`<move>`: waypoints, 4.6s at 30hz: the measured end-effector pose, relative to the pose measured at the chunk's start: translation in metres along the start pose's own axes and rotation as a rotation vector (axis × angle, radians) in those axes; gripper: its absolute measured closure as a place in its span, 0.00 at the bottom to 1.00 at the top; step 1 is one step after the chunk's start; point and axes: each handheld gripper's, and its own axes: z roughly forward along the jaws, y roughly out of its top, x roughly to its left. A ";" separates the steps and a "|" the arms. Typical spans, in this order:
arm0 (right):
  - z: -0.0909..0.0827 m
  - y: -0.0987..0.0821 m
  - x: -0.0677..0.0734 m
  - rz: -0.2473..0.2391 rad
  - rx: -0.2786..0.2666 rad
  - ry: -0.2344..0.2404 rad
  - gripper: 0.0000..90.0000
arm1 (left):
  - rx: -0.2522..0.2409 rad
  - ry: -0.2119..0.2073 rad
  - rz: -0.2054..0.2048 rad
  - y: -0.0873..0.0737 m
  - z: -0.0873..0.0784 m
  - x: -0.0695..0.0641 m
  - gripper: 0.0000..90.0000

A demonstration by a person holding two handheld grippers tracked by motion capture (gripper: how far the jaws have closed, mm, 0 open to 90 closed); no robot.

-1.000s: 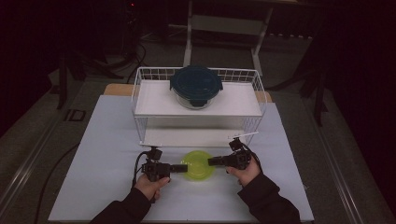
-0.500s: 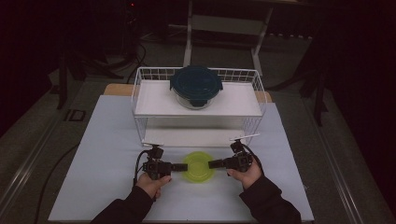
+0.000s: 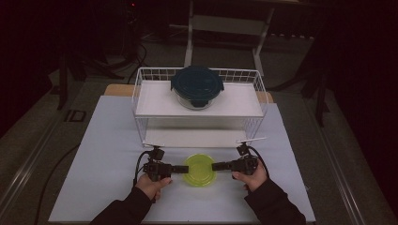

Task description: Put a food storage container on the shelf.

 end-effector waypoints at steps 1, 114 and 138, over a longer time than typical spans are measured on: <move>0.000 0.000 0.000 0.000 0.000 0.000 0.86 | 0.000 0.000 0.000 0.000 0.000 0.000 0.86; -0.094 0.213 0.151 -0.132 -0.297 -0.136 0.82 | -0.304 0.046 0.162 0.200 -0.123 -0.137 0.79; -0.091 0.216 0.145 -0.094 -0.301 -0.142 0.53 | -0.330 0.050 0.143 0.207 -0.121 -0.134 0.47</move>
